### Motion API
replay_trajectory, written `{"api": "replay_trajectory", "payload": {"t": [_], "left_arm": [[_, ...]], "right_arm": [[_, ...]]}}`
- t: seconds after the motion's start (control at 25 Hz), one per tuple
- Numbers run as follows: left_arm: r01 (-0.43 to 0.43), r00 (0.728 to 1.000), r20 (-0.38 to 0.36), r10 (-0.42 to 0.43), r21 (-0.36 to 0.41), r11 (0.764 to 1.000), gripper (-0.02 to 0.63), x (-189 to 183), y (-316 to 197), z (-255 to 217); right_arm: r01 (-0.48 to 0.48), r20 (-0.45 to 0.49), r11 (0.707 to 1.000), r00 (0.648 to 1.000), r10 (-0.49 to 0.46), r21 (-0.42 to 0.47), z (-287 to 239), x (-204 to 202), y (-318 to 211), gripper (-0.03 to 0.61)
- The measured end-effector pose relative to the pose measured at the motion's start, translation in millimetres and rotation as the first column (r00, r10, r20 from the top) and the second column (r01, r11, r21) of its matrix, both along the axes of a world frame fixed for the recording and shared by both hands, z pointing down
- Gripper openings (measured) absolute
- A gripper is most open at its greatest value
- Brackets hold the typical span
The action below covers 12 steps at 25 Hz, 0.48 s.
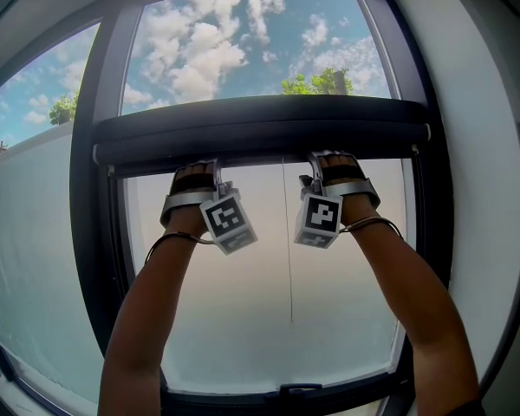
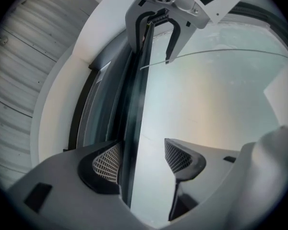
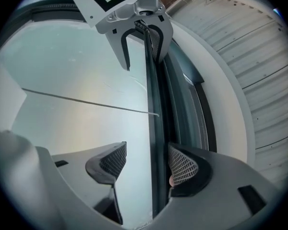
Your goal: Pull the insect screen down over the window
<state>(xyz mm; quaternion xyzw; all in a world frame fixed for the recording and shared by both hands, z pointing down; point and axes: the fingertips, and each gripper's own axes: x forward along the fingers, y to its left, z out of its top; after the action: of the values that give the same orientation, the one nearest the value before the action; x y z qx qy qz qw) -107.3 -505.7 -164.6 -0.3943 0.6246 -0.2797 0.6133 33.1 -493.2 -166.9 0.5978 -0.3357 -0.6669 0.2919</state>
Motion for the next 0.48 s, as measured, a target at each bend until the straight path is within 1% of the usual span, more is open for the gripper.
{"api": "replay_trajectory", "payload": {"t": [0.28, 0.36, 0.48], "left_arm": [[0.046, 0.998, 0.036, -0.045, -0.01, 0.999, 0.262, -3.7, -5.8, 1.3], [0.054, 0.998, 0.037, -0.052, -0.034, 0.998, 0.262, -2.8, -5.6, 1.0], [0.032, 0.999, 0.018, -0.031, -0.077, 0.996, 0.262, -2.1, -3.5, 1.2]], "right_arm": [[-0.054, -0.012, 0.998, 0.998, 0.054, -0.04, -1.5, 5.9, -14.4, 0.255], [-0.059, -0.013, 0.997, 0.998, 0.059, -0.048, -2.6, 7.2, -13.7, 0.255], [-0.058, 0.002, 0.997, 0.998, 0.058, -0.056, -3.8, 6.5, -12.9, 0.255]]}}
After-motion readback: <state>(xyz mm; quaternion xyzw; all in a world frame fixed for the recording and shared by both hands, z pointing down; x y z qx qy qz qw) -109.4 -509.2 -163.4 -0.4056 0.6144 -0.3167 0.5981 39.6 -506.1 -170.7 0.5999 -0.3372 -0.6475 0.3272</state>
